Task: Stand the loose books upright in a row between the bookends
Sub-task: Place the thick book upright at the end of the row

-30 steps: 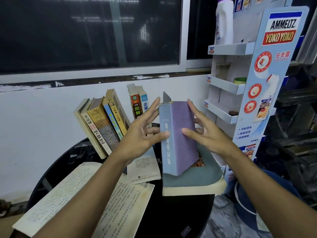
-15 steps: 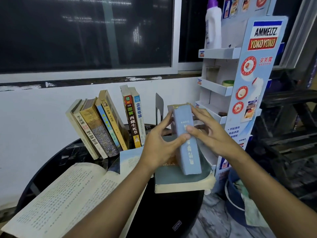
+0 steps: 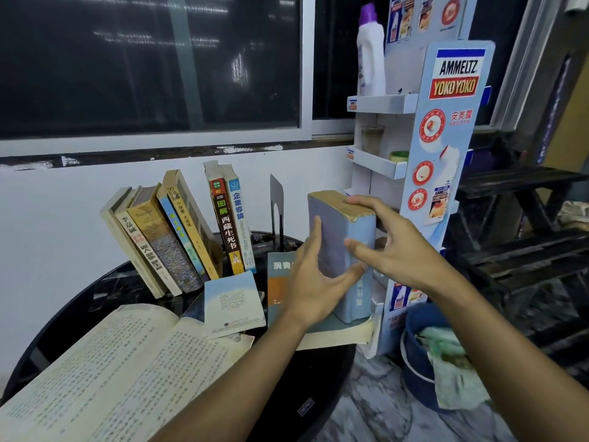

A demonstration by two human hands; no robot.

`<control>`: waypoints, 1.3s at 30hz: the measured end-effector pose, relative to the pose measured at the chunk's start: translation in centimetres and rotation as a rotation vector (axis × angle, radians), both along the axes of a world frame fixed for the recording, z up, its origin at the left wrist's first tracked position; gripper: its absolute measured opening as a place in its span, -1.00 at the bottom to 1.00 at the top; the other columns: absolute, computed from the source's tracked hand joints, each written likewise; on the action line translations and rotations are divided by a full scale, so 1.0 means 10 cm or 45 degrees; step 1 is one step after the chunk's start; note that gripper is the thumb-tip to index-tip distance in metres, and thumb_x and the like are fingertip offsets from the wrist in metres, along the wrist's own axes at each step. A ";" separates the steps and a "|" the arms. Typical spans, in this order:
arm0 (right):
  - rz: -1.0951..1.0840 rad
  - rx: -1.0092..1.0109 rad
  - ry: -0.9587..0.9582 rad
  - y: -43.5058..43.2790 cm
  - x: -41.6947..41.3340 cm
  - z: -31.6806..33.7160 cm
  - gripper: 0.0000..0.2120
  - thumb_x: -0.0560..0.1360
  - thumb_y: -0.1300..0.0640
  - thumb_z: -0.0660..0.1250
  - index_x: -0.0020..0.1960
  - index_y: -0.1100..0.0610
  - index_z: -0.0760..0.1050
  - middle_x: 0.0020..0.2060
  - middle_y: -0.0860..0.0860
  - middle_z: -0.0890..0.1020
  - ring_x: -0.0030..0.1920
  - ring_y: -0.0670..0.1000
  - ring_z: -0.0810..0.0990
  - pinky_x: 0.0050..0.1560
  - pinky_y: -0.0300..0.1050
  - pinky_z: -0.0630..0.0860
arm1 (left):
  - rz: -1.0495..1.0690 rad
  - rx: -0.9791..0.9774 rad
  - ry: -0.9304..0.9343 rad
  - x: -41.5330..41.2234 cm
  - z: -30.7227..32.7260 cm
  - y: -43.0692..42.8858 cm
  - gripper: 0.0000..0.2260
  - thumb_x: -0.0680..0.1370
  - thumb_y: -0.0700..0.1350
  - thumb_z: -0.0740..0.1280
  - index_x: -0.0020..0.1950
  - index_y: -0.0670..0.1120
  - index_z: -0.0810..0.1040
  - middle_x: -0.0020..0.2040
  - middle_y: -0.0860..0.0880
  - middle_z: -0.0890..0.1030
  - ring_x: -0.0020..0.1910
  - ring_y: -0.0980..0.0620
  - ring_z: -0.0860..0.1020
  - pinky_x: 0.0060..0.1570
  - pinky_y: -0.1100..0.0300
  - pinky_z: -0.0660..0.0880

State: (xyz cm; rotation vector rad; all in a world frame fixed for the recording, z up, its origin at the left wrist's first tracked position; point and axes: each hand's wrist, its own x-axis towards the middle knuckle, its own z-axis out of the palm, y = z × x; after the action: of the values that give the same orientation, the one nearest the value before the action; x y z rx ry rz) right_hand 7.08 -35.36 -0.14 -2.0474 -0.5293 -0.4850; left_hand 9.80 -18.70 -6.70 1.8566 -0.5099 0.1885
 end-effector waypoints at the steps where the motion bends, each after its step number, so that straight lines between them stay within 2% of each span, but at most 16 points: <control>1: -0.020 -0.006 -0.003 0.01 -0.03 -0.01 -0.44 0.50 0.12 0.48 0.42 -0.11 0.36 0.18 -0.33 0.55 0.22 -0.16 0.57 0.11 -0.02 0.64 | -0.005 -0.022 -0.002 -0.01 -0.02 -0.01 -0.01 0.33 0.46 0.44 0.57 0.43 -0.13 0.62 0.21 0.17 0.57 0.14 0.23 0.51 -0.01 0.34; 3: -0.084 -0.024 -0.025 0.04 -0.06 -0.03 -0.42 0.47 0.00 0.50 0.42 -0.13 0.36 0.21 -0.32 0.55 0.22 -0.18 0.57 0.14 -0.05 0.62 | 0.002 -0.051 -0.008 -0.02 -0.07 -0.03 -0.04 0.33 0.46 0.45 0.51 0.51 -0.13 0.61 0.25 0.20 0.56 0.14 0.27 0.49 -0.03 0.37; 6: -0.257 -0.095 -0.087 0.12 -0.07 -0.05 -0.39 0.43 -0.13 0.52 0.39 -0.16 0.35 0.21 -0.20 0.58 0.17 -0.15 0.59 0.13 -0.09 0.61 | 0.014 -0.071 -0.014 -0.03 -0.12 -0.04 -0.07 0.35 0.43 0.45 0.52 0.49 -0.10 0.59 0.23 0.26 0.54 0.16 0.30 0.47 -0.02 0.39; 8: -0.418 -0.187 -0.170 0.21 -0.08 -0.07 -0.38 0.42 -0.13 0.51 0.40 -0.15 0.34 0.16 -0.13 0.60 0.11 -0.10 0.59 0.07 -0.10 0.60 | 0.005 -0.091 -0.007 -0.02 -0.15 -0.04 -0.03 0.32 0.46 0.45 0.57 0.43 -0.06 0.55 0.23 0.32 0.50 0.17 0.35 0.45 -0.01 0.42; 11: -0.574 -0.287 -0.293 0.32 -0.06 -0.09 -0.41 0.45 -0.06 0.47 0.43 -0.08 0.36 0.12 -0.02 0.65 0.05 0.02 0.62 0.00 -0.02 0.62 | -0.032 -0.090 0.018 0.02 -0.17 -0.02 0.03 0.29 0.48 0.45 0.61 0.35 -0.04 0.53 0.25 0.34 0.50 0.17 0.37 0.45 0.00 0.42; 14: -0.622 -0.276 -0.340 0.40 -0.02 -0.09 -0.45 0.47 -0.03 0.45 0.41 -0.01 0.41 0.13 0.04 0.67 0.06 0.07 0.64 0.03 -0.04 0.61 | -0.067 -0.013 0.041 0.01 -0.11 0.13 0.02 0.34 0.35 0.51 0.64 0.27 -0.01 0.58 0.24 0.28 0.53 0.20 0.30 0.49 0.04 0.36; 16: -0.634 -0.223 -0.370 0.46 0.00 -0.07 -0.49 0.47 0.00 0.46 0.38 0.05 0.46 0.08 0.06 0.69 -0.01 0.03 0.65 0.00 -0.23 0.54 | -0.082 0.046 0.020 0.03 -0.03 0.30 -0.05 0.39 0.32 0.50 0.65 0.22 0.07 0.58 0.23 0.26 0.52 0.22 0.29 0.49 0.04 0.37; 18: -0.606 -0.166 -0.373 0.52 0.02 -0.03 -0.51 0.47 0.02 0.47 0.36 0.07 0.48 0.05 0.04 0.70 -0.08 -0.05 0.62 -0.06 -0.42 0.44 | -0.027 0.113 -0.047 0.08 0.08 0.52 -0.17 0.42 0.42 0.38 0.61 0.23 0.19 0.55 0.24 0.30 0.50 0.23 0.31 0.47 0.01 0.39; 20: -0.593 -0.138 -0.379 0.59 0.07 0.03 -0.51 0.48 0.02 0.47 0.36 0.08 0.48 0.02 0.04 0.70 -0.10 -0.06 0.62 -0.08 -0.35 0.47 | 0.103 0.118 -0.113 0.18 0.21 0.74 -0.30 0.47 0.43 0.28 0.56 0.23 0.31 0.51 0.20 0.37 0.48 0.18 0.34 0.47 -0.04 0.38; 22: -0.590 -0.107 -0.392 0.69 0.16 0.10 -0.51 0.47 0.02 0.46 0.36 0.08 0.48 0.00 0.06 0.71 -0.08 0.01 0.65 -0.06 -0.19 0.55 | 0.299 0.139 -0.236 0.30 0.35 0.95 -0.41 0.51 0.27 0.31 0.53 0.17 0.38 0.48 0.14 0.42 0.46 0.13 0.38 0.46 -0.04 0.38; 24: -0.584 -0.087 -0.401 0.80 0.26 0.16 -0.51 0.48 0.00 0.45 0.37 0.05 0.47 0.00 0.06 0.70 -0.04 0.06 0.65 -0.03 -0.07 0.58 | 0.466 0.208 -0.395 0.44 0.51 1.13 -0.46 0.53 0.10 0.35 0.51 0.09 0.41 0.46 0.07 0.45 0.45 0.07 0.38 0.46 -0.03 0.35; 27: -0.571 -0.082 -0.422 0.96 0.44 0.23 -0.51 0.49 -0.03 0.43 0.38 0.02 0.43 0.04 0.04 0.69 -0.03 0.05 0.63 -0.02 -0.08 0.58 | 0.605 0.442 -0.539 0.66 0.73 1.32 -0.46 0.54 -0.04 0.42 0.52 0.03 0.40 0.47 0.03 0.42 0.48 0.01 0.28 0.47 -0.08 0.23; 30: -0.549 -0.091 -0.418 1.10 0.63 0.29 -0.50 0.51 -0.05 0.42 0.40 0.02 0.41 0.12 0.03 0.66 0.02 0.03 0.63 -0.04 -0.22 0.48 | 0.704 0.709 -0.555 0.91 0.86 1.45 -0.42 0.52 0.01 0.45 0.52 0.11 0.38 0.55 0.06 0.32 0.57 0.01 0.15 0.50 -0.23 0.04; 33: -0.558 -0.103 -0.422 1.24 0.82 0.33 -0.49 0.53 -0.06 0.40 0.42 0.02 0.39 0.18 0.02 0.64 0.07 0.04 0.63 -0.04 -0.24 0.42 | 0.764 0.905 -0.523 1.13 0.93 1.53 -0.42 0.51 0.09 0.46 0.51 0.20 0.38 0.62 0.04 0.22 0.64 -0.03 0.00 0.52 -0.29 -0.11; 39: -0.584 -0.155 -0.424 1.40 1.23 0.37 -0.47 0.54 -0.05 0.37 0.45 0.06 0.36 0.22 0.07 0.62 0.11 0.10 0.61 0.00 -0.20 0.41 | 0.767 1.057 -0.502 1.34 0.98 1.56 -0.51 0.52 0.15 0.44 0.44 0.26 0.45 0.62 0.03 0.22 0.64 -0.07 -0.02 0.50 -0.37 -0.13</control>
State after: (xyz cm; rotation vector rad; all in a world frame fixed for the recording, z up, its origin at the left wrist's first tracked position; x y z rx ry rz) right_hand 19.37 -21.37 3.60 -2.2207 -0.2804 -1.1026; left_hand 23.16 -3.08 3.08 2.7788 -0.2842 0.8627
